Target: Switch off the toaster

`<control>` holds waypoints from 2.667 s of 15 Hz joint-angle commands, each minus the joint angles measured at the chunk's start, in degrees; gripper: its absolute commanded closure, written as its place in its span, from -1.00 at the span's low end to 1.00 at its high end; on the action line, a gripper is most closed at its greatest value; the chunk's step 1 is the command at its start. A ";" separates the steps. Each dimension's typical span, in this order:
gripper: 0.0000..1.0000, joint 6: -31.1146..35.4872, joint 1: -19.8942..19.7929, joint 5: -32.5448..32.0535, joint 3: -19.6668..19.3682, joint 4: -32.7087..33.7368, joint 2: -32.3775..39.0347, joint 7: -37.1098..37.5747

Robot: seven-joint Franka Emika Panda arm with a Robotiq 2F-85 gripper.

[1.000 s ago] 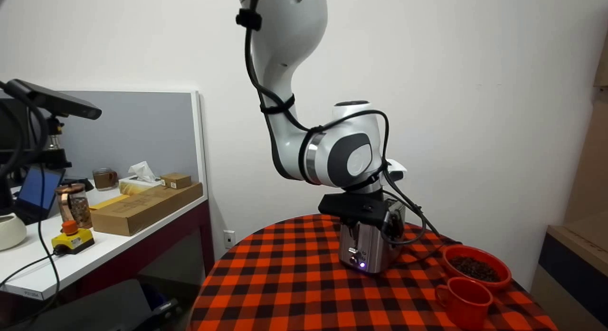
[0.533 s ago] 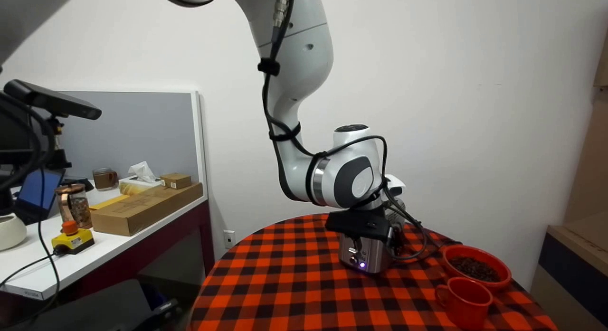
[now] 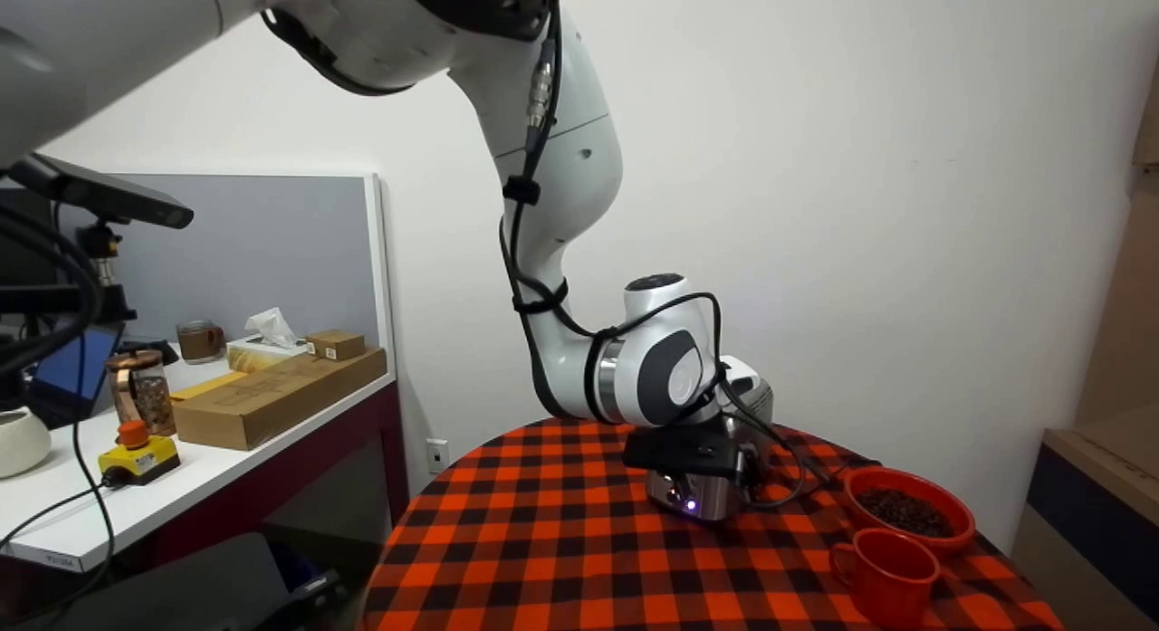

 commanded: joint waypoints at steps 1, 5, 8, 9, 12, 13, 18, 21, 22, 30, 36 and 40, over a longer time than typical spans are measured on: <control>-1.00 1.68 1.53 0.22 -1.62 4.71 4.89 2.17; -1.00 1.71 0.17 0.63 0.21 7.48 7.31 2.70; -1.00 1.76 -0.08 0.71 0.74 9.24 8.75 3.04; -1.00 1.75 -0.22 0.71 0.94 9.69 9.13 3.12; -1.00 1.97 -0.54 0.78 1.32 11.04 10.28 3.36; -1.00 1.95 -0.62 0.78 1.36 11.46 10.67 3.35; -1.00 2.12 -1.00 1.02 1.38 13.43 12.35 3.58; -1.00 3.28 -2.23 1.77 2.77 14.02 12.88 3.87; -1.00 3.74 -2.88 2.03 3.57 13.89 12.81 3.79; -1.00 6.12 -5.81 2.03 5.65 12.52 11.79 2.91; -1.00 8.84 -7.13 1.96 6.41 11.97 11.34 2.49; -1.00 7.75 -8.11 1.45 7.55 11.33 10.69 1.82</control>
